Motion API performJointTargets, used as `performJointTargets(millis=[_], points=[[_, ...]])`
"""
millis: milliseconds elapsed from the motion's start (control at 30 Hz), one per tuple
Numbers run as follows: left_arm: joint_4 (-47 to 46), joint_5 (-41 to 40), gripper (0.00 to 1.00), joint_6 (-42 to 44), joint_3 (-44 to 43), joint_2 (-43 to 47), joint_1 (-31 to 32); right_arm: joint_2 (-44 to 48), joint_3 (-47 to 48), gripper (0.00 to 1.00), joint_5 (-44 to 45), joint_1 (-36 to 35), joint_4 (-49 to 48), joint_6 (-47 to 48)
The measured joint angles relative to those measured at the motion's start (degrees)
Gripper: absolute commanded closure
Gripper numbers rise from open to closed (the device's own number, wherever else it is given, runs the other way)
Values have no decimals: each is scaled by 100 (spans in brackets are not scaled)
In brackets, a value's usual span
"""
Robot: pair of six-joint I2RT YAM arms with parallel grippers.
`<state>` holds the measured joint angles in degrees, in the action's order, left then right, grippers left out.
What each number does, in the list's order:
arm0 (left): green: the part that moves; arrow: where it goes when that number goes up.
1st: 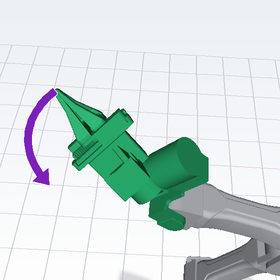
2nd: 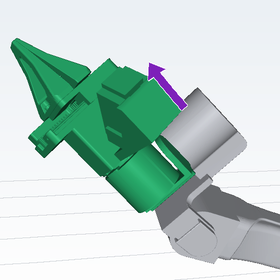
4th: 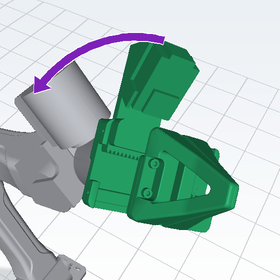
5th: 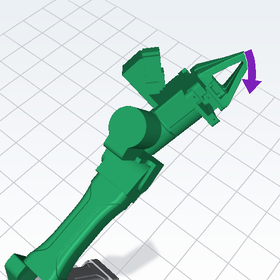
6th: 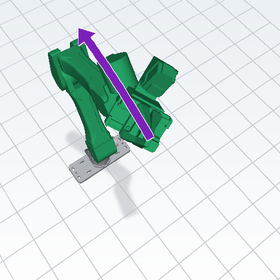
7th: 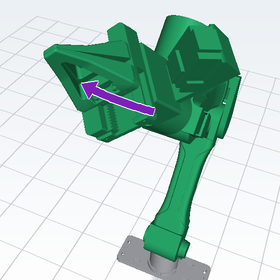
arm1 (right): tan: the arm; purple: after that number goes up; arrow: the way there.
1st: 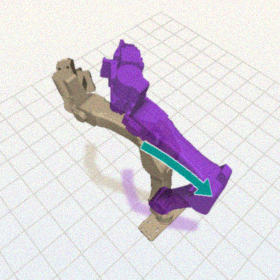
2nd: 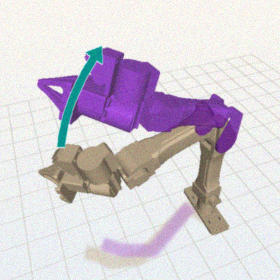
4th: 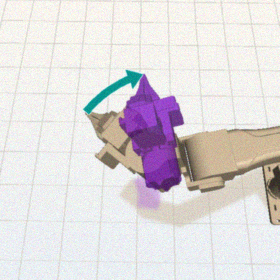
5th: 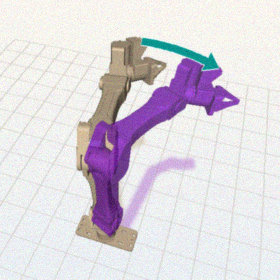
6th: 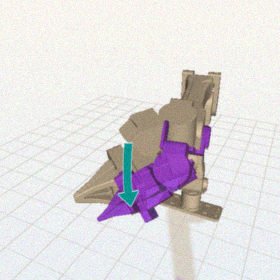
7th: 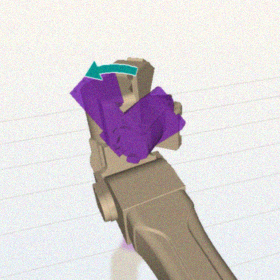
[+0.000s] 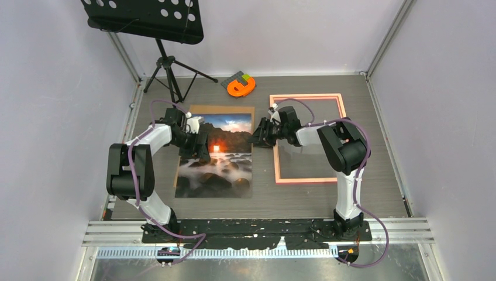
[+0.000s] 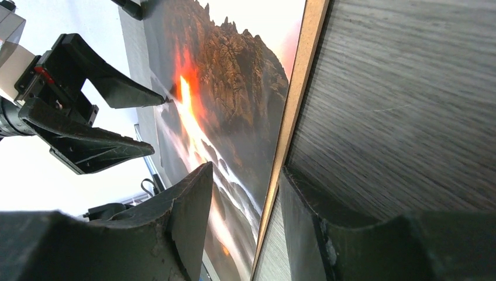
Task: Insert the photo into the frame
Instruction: Pick up the photo at the center of the board.
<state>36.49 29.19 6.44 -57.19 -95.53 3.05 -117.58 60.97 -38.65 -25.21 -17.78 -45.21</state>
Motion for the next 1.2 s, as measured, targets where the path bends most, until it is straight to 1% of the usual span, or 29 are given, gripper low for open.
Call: performJointTargets(millis=[233,500,667,767,933,1100,1200], points=[[11,55,21,0,0,0,39,35,76,47,68,-35,221,157],[76,299,20,13,-87,-42,437,31,179,47,68,-46,409,289],[190,422,18,44,-87,61,468,28,188,47,63,-46,433,343],[214,168,16,50,-87,326,455,28,188,47,57,-44,435,396],[229,-551,16,46,-87,737,321,31,188,47,42,-9,437,463],[431,-1185,16,9,-87,737,188,31,188,47,22,-7,439,498],[616,-1416,17,-4,-87,702,72,33,188,47,13,-7,448,527]])
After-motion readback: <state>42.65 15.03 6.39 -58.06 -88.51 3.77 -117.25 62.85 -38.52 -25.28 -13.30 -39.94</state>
